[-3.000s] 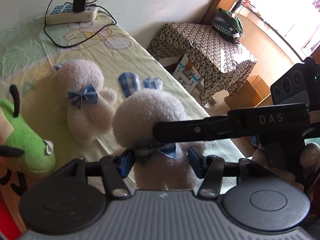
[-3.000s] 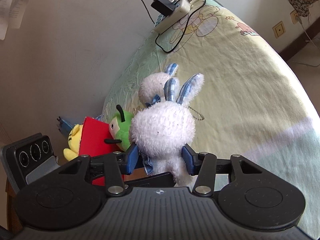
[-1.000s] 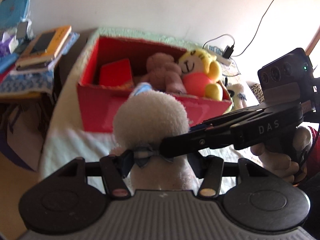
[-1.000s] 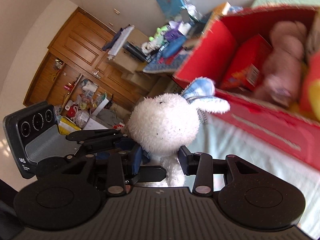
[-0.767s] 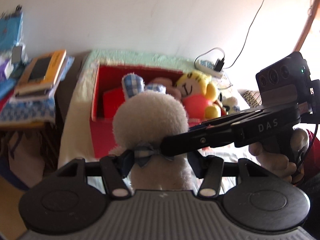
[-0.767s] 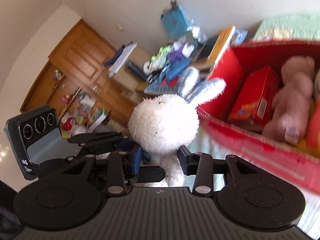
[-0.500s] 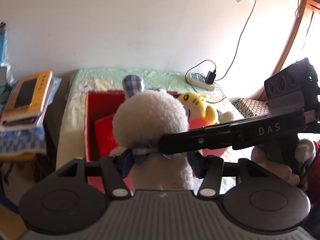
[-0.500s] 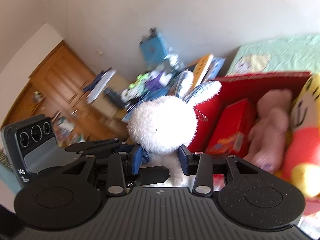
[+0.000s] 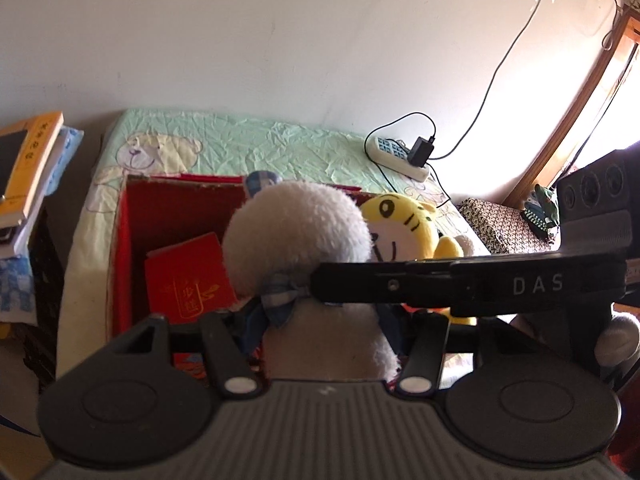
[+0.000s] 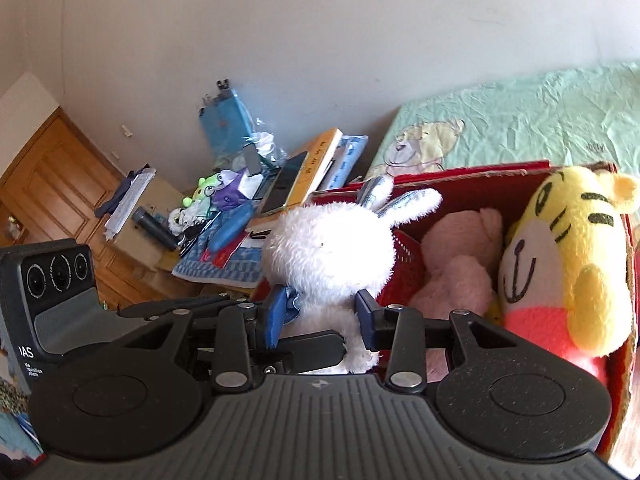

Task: Organize objects
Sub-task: 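Carry the bunny with both grippers over the red box, then lower the bunny into the red box and open both grippers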

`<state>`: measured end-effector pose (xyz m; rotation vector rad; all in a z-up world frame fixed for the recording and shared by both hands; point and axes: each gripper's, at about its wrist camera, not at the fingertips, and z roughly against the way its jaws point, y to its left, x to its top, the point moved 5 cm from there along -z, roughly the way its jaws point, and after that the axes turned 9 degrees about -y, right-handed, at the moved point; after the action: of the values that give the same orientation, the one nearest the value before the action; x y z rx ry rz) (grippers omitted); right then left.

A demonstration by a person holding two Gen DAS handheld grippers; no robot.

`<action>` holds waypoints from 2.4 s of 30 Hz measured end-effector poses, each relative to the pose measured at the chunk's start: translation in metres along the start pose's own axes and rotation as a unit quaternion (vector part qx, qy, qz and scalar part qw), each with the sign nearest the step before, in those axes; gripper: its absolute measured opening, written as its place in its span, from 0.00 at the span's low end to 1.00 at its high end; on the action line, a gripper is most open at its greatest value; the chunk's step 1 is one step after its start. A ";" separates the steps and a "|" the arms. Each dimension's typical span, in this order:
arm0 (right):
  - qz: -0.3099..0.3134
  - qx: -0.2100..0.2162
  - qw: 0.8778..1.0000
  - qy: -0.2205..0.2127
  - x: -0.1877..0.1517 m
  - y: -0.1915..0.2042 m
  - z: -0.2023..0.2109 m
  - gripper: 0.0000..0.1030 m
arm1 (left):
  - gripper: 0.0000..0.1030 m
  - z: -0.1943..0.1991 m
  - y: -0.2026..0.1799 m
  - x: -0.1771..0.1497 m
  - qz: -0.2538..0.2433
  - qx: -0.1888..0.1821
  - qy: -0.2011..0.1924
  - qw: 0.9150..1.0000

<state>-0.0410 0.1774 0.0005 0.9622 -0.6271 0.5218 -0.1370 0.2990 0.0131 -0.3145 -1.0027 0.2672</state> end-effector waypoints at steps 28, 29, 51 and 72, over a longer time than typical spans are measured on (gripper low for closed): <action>-0.072 0.004 0.995 0.070 -0.011 -0.020 -0.069 0.38 | 0.67 -0.026 0.030 -0.013 -0.042 0.147 0.061 0.986; -0.072 0.005 0.995 0.070 -0.011 -0.020 -0.069 0.39 | 0.68 -0.027 0.030 -0.013 -0.045 0.153 0.066 0.985; -0.090 0.000 0.995 0.051 -0.015 -0.021 -0.045 0.30 | 0.72 -0.031 0.021 -0.016 -0.079 0.226 0.107 0.965; -0.025 -0.058 0.998 -0.015 -0.017 -0.021 -0.005 0.31 | 0.78 -0.019 0.009 -0.018 -0.102 0.255 0.090 0.957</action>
<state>-0.0381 0.1691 -0.0255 0.8751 -0.6527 0.4231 -0.1311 0.2981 -0.0136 0.2320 -0.7460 0.2943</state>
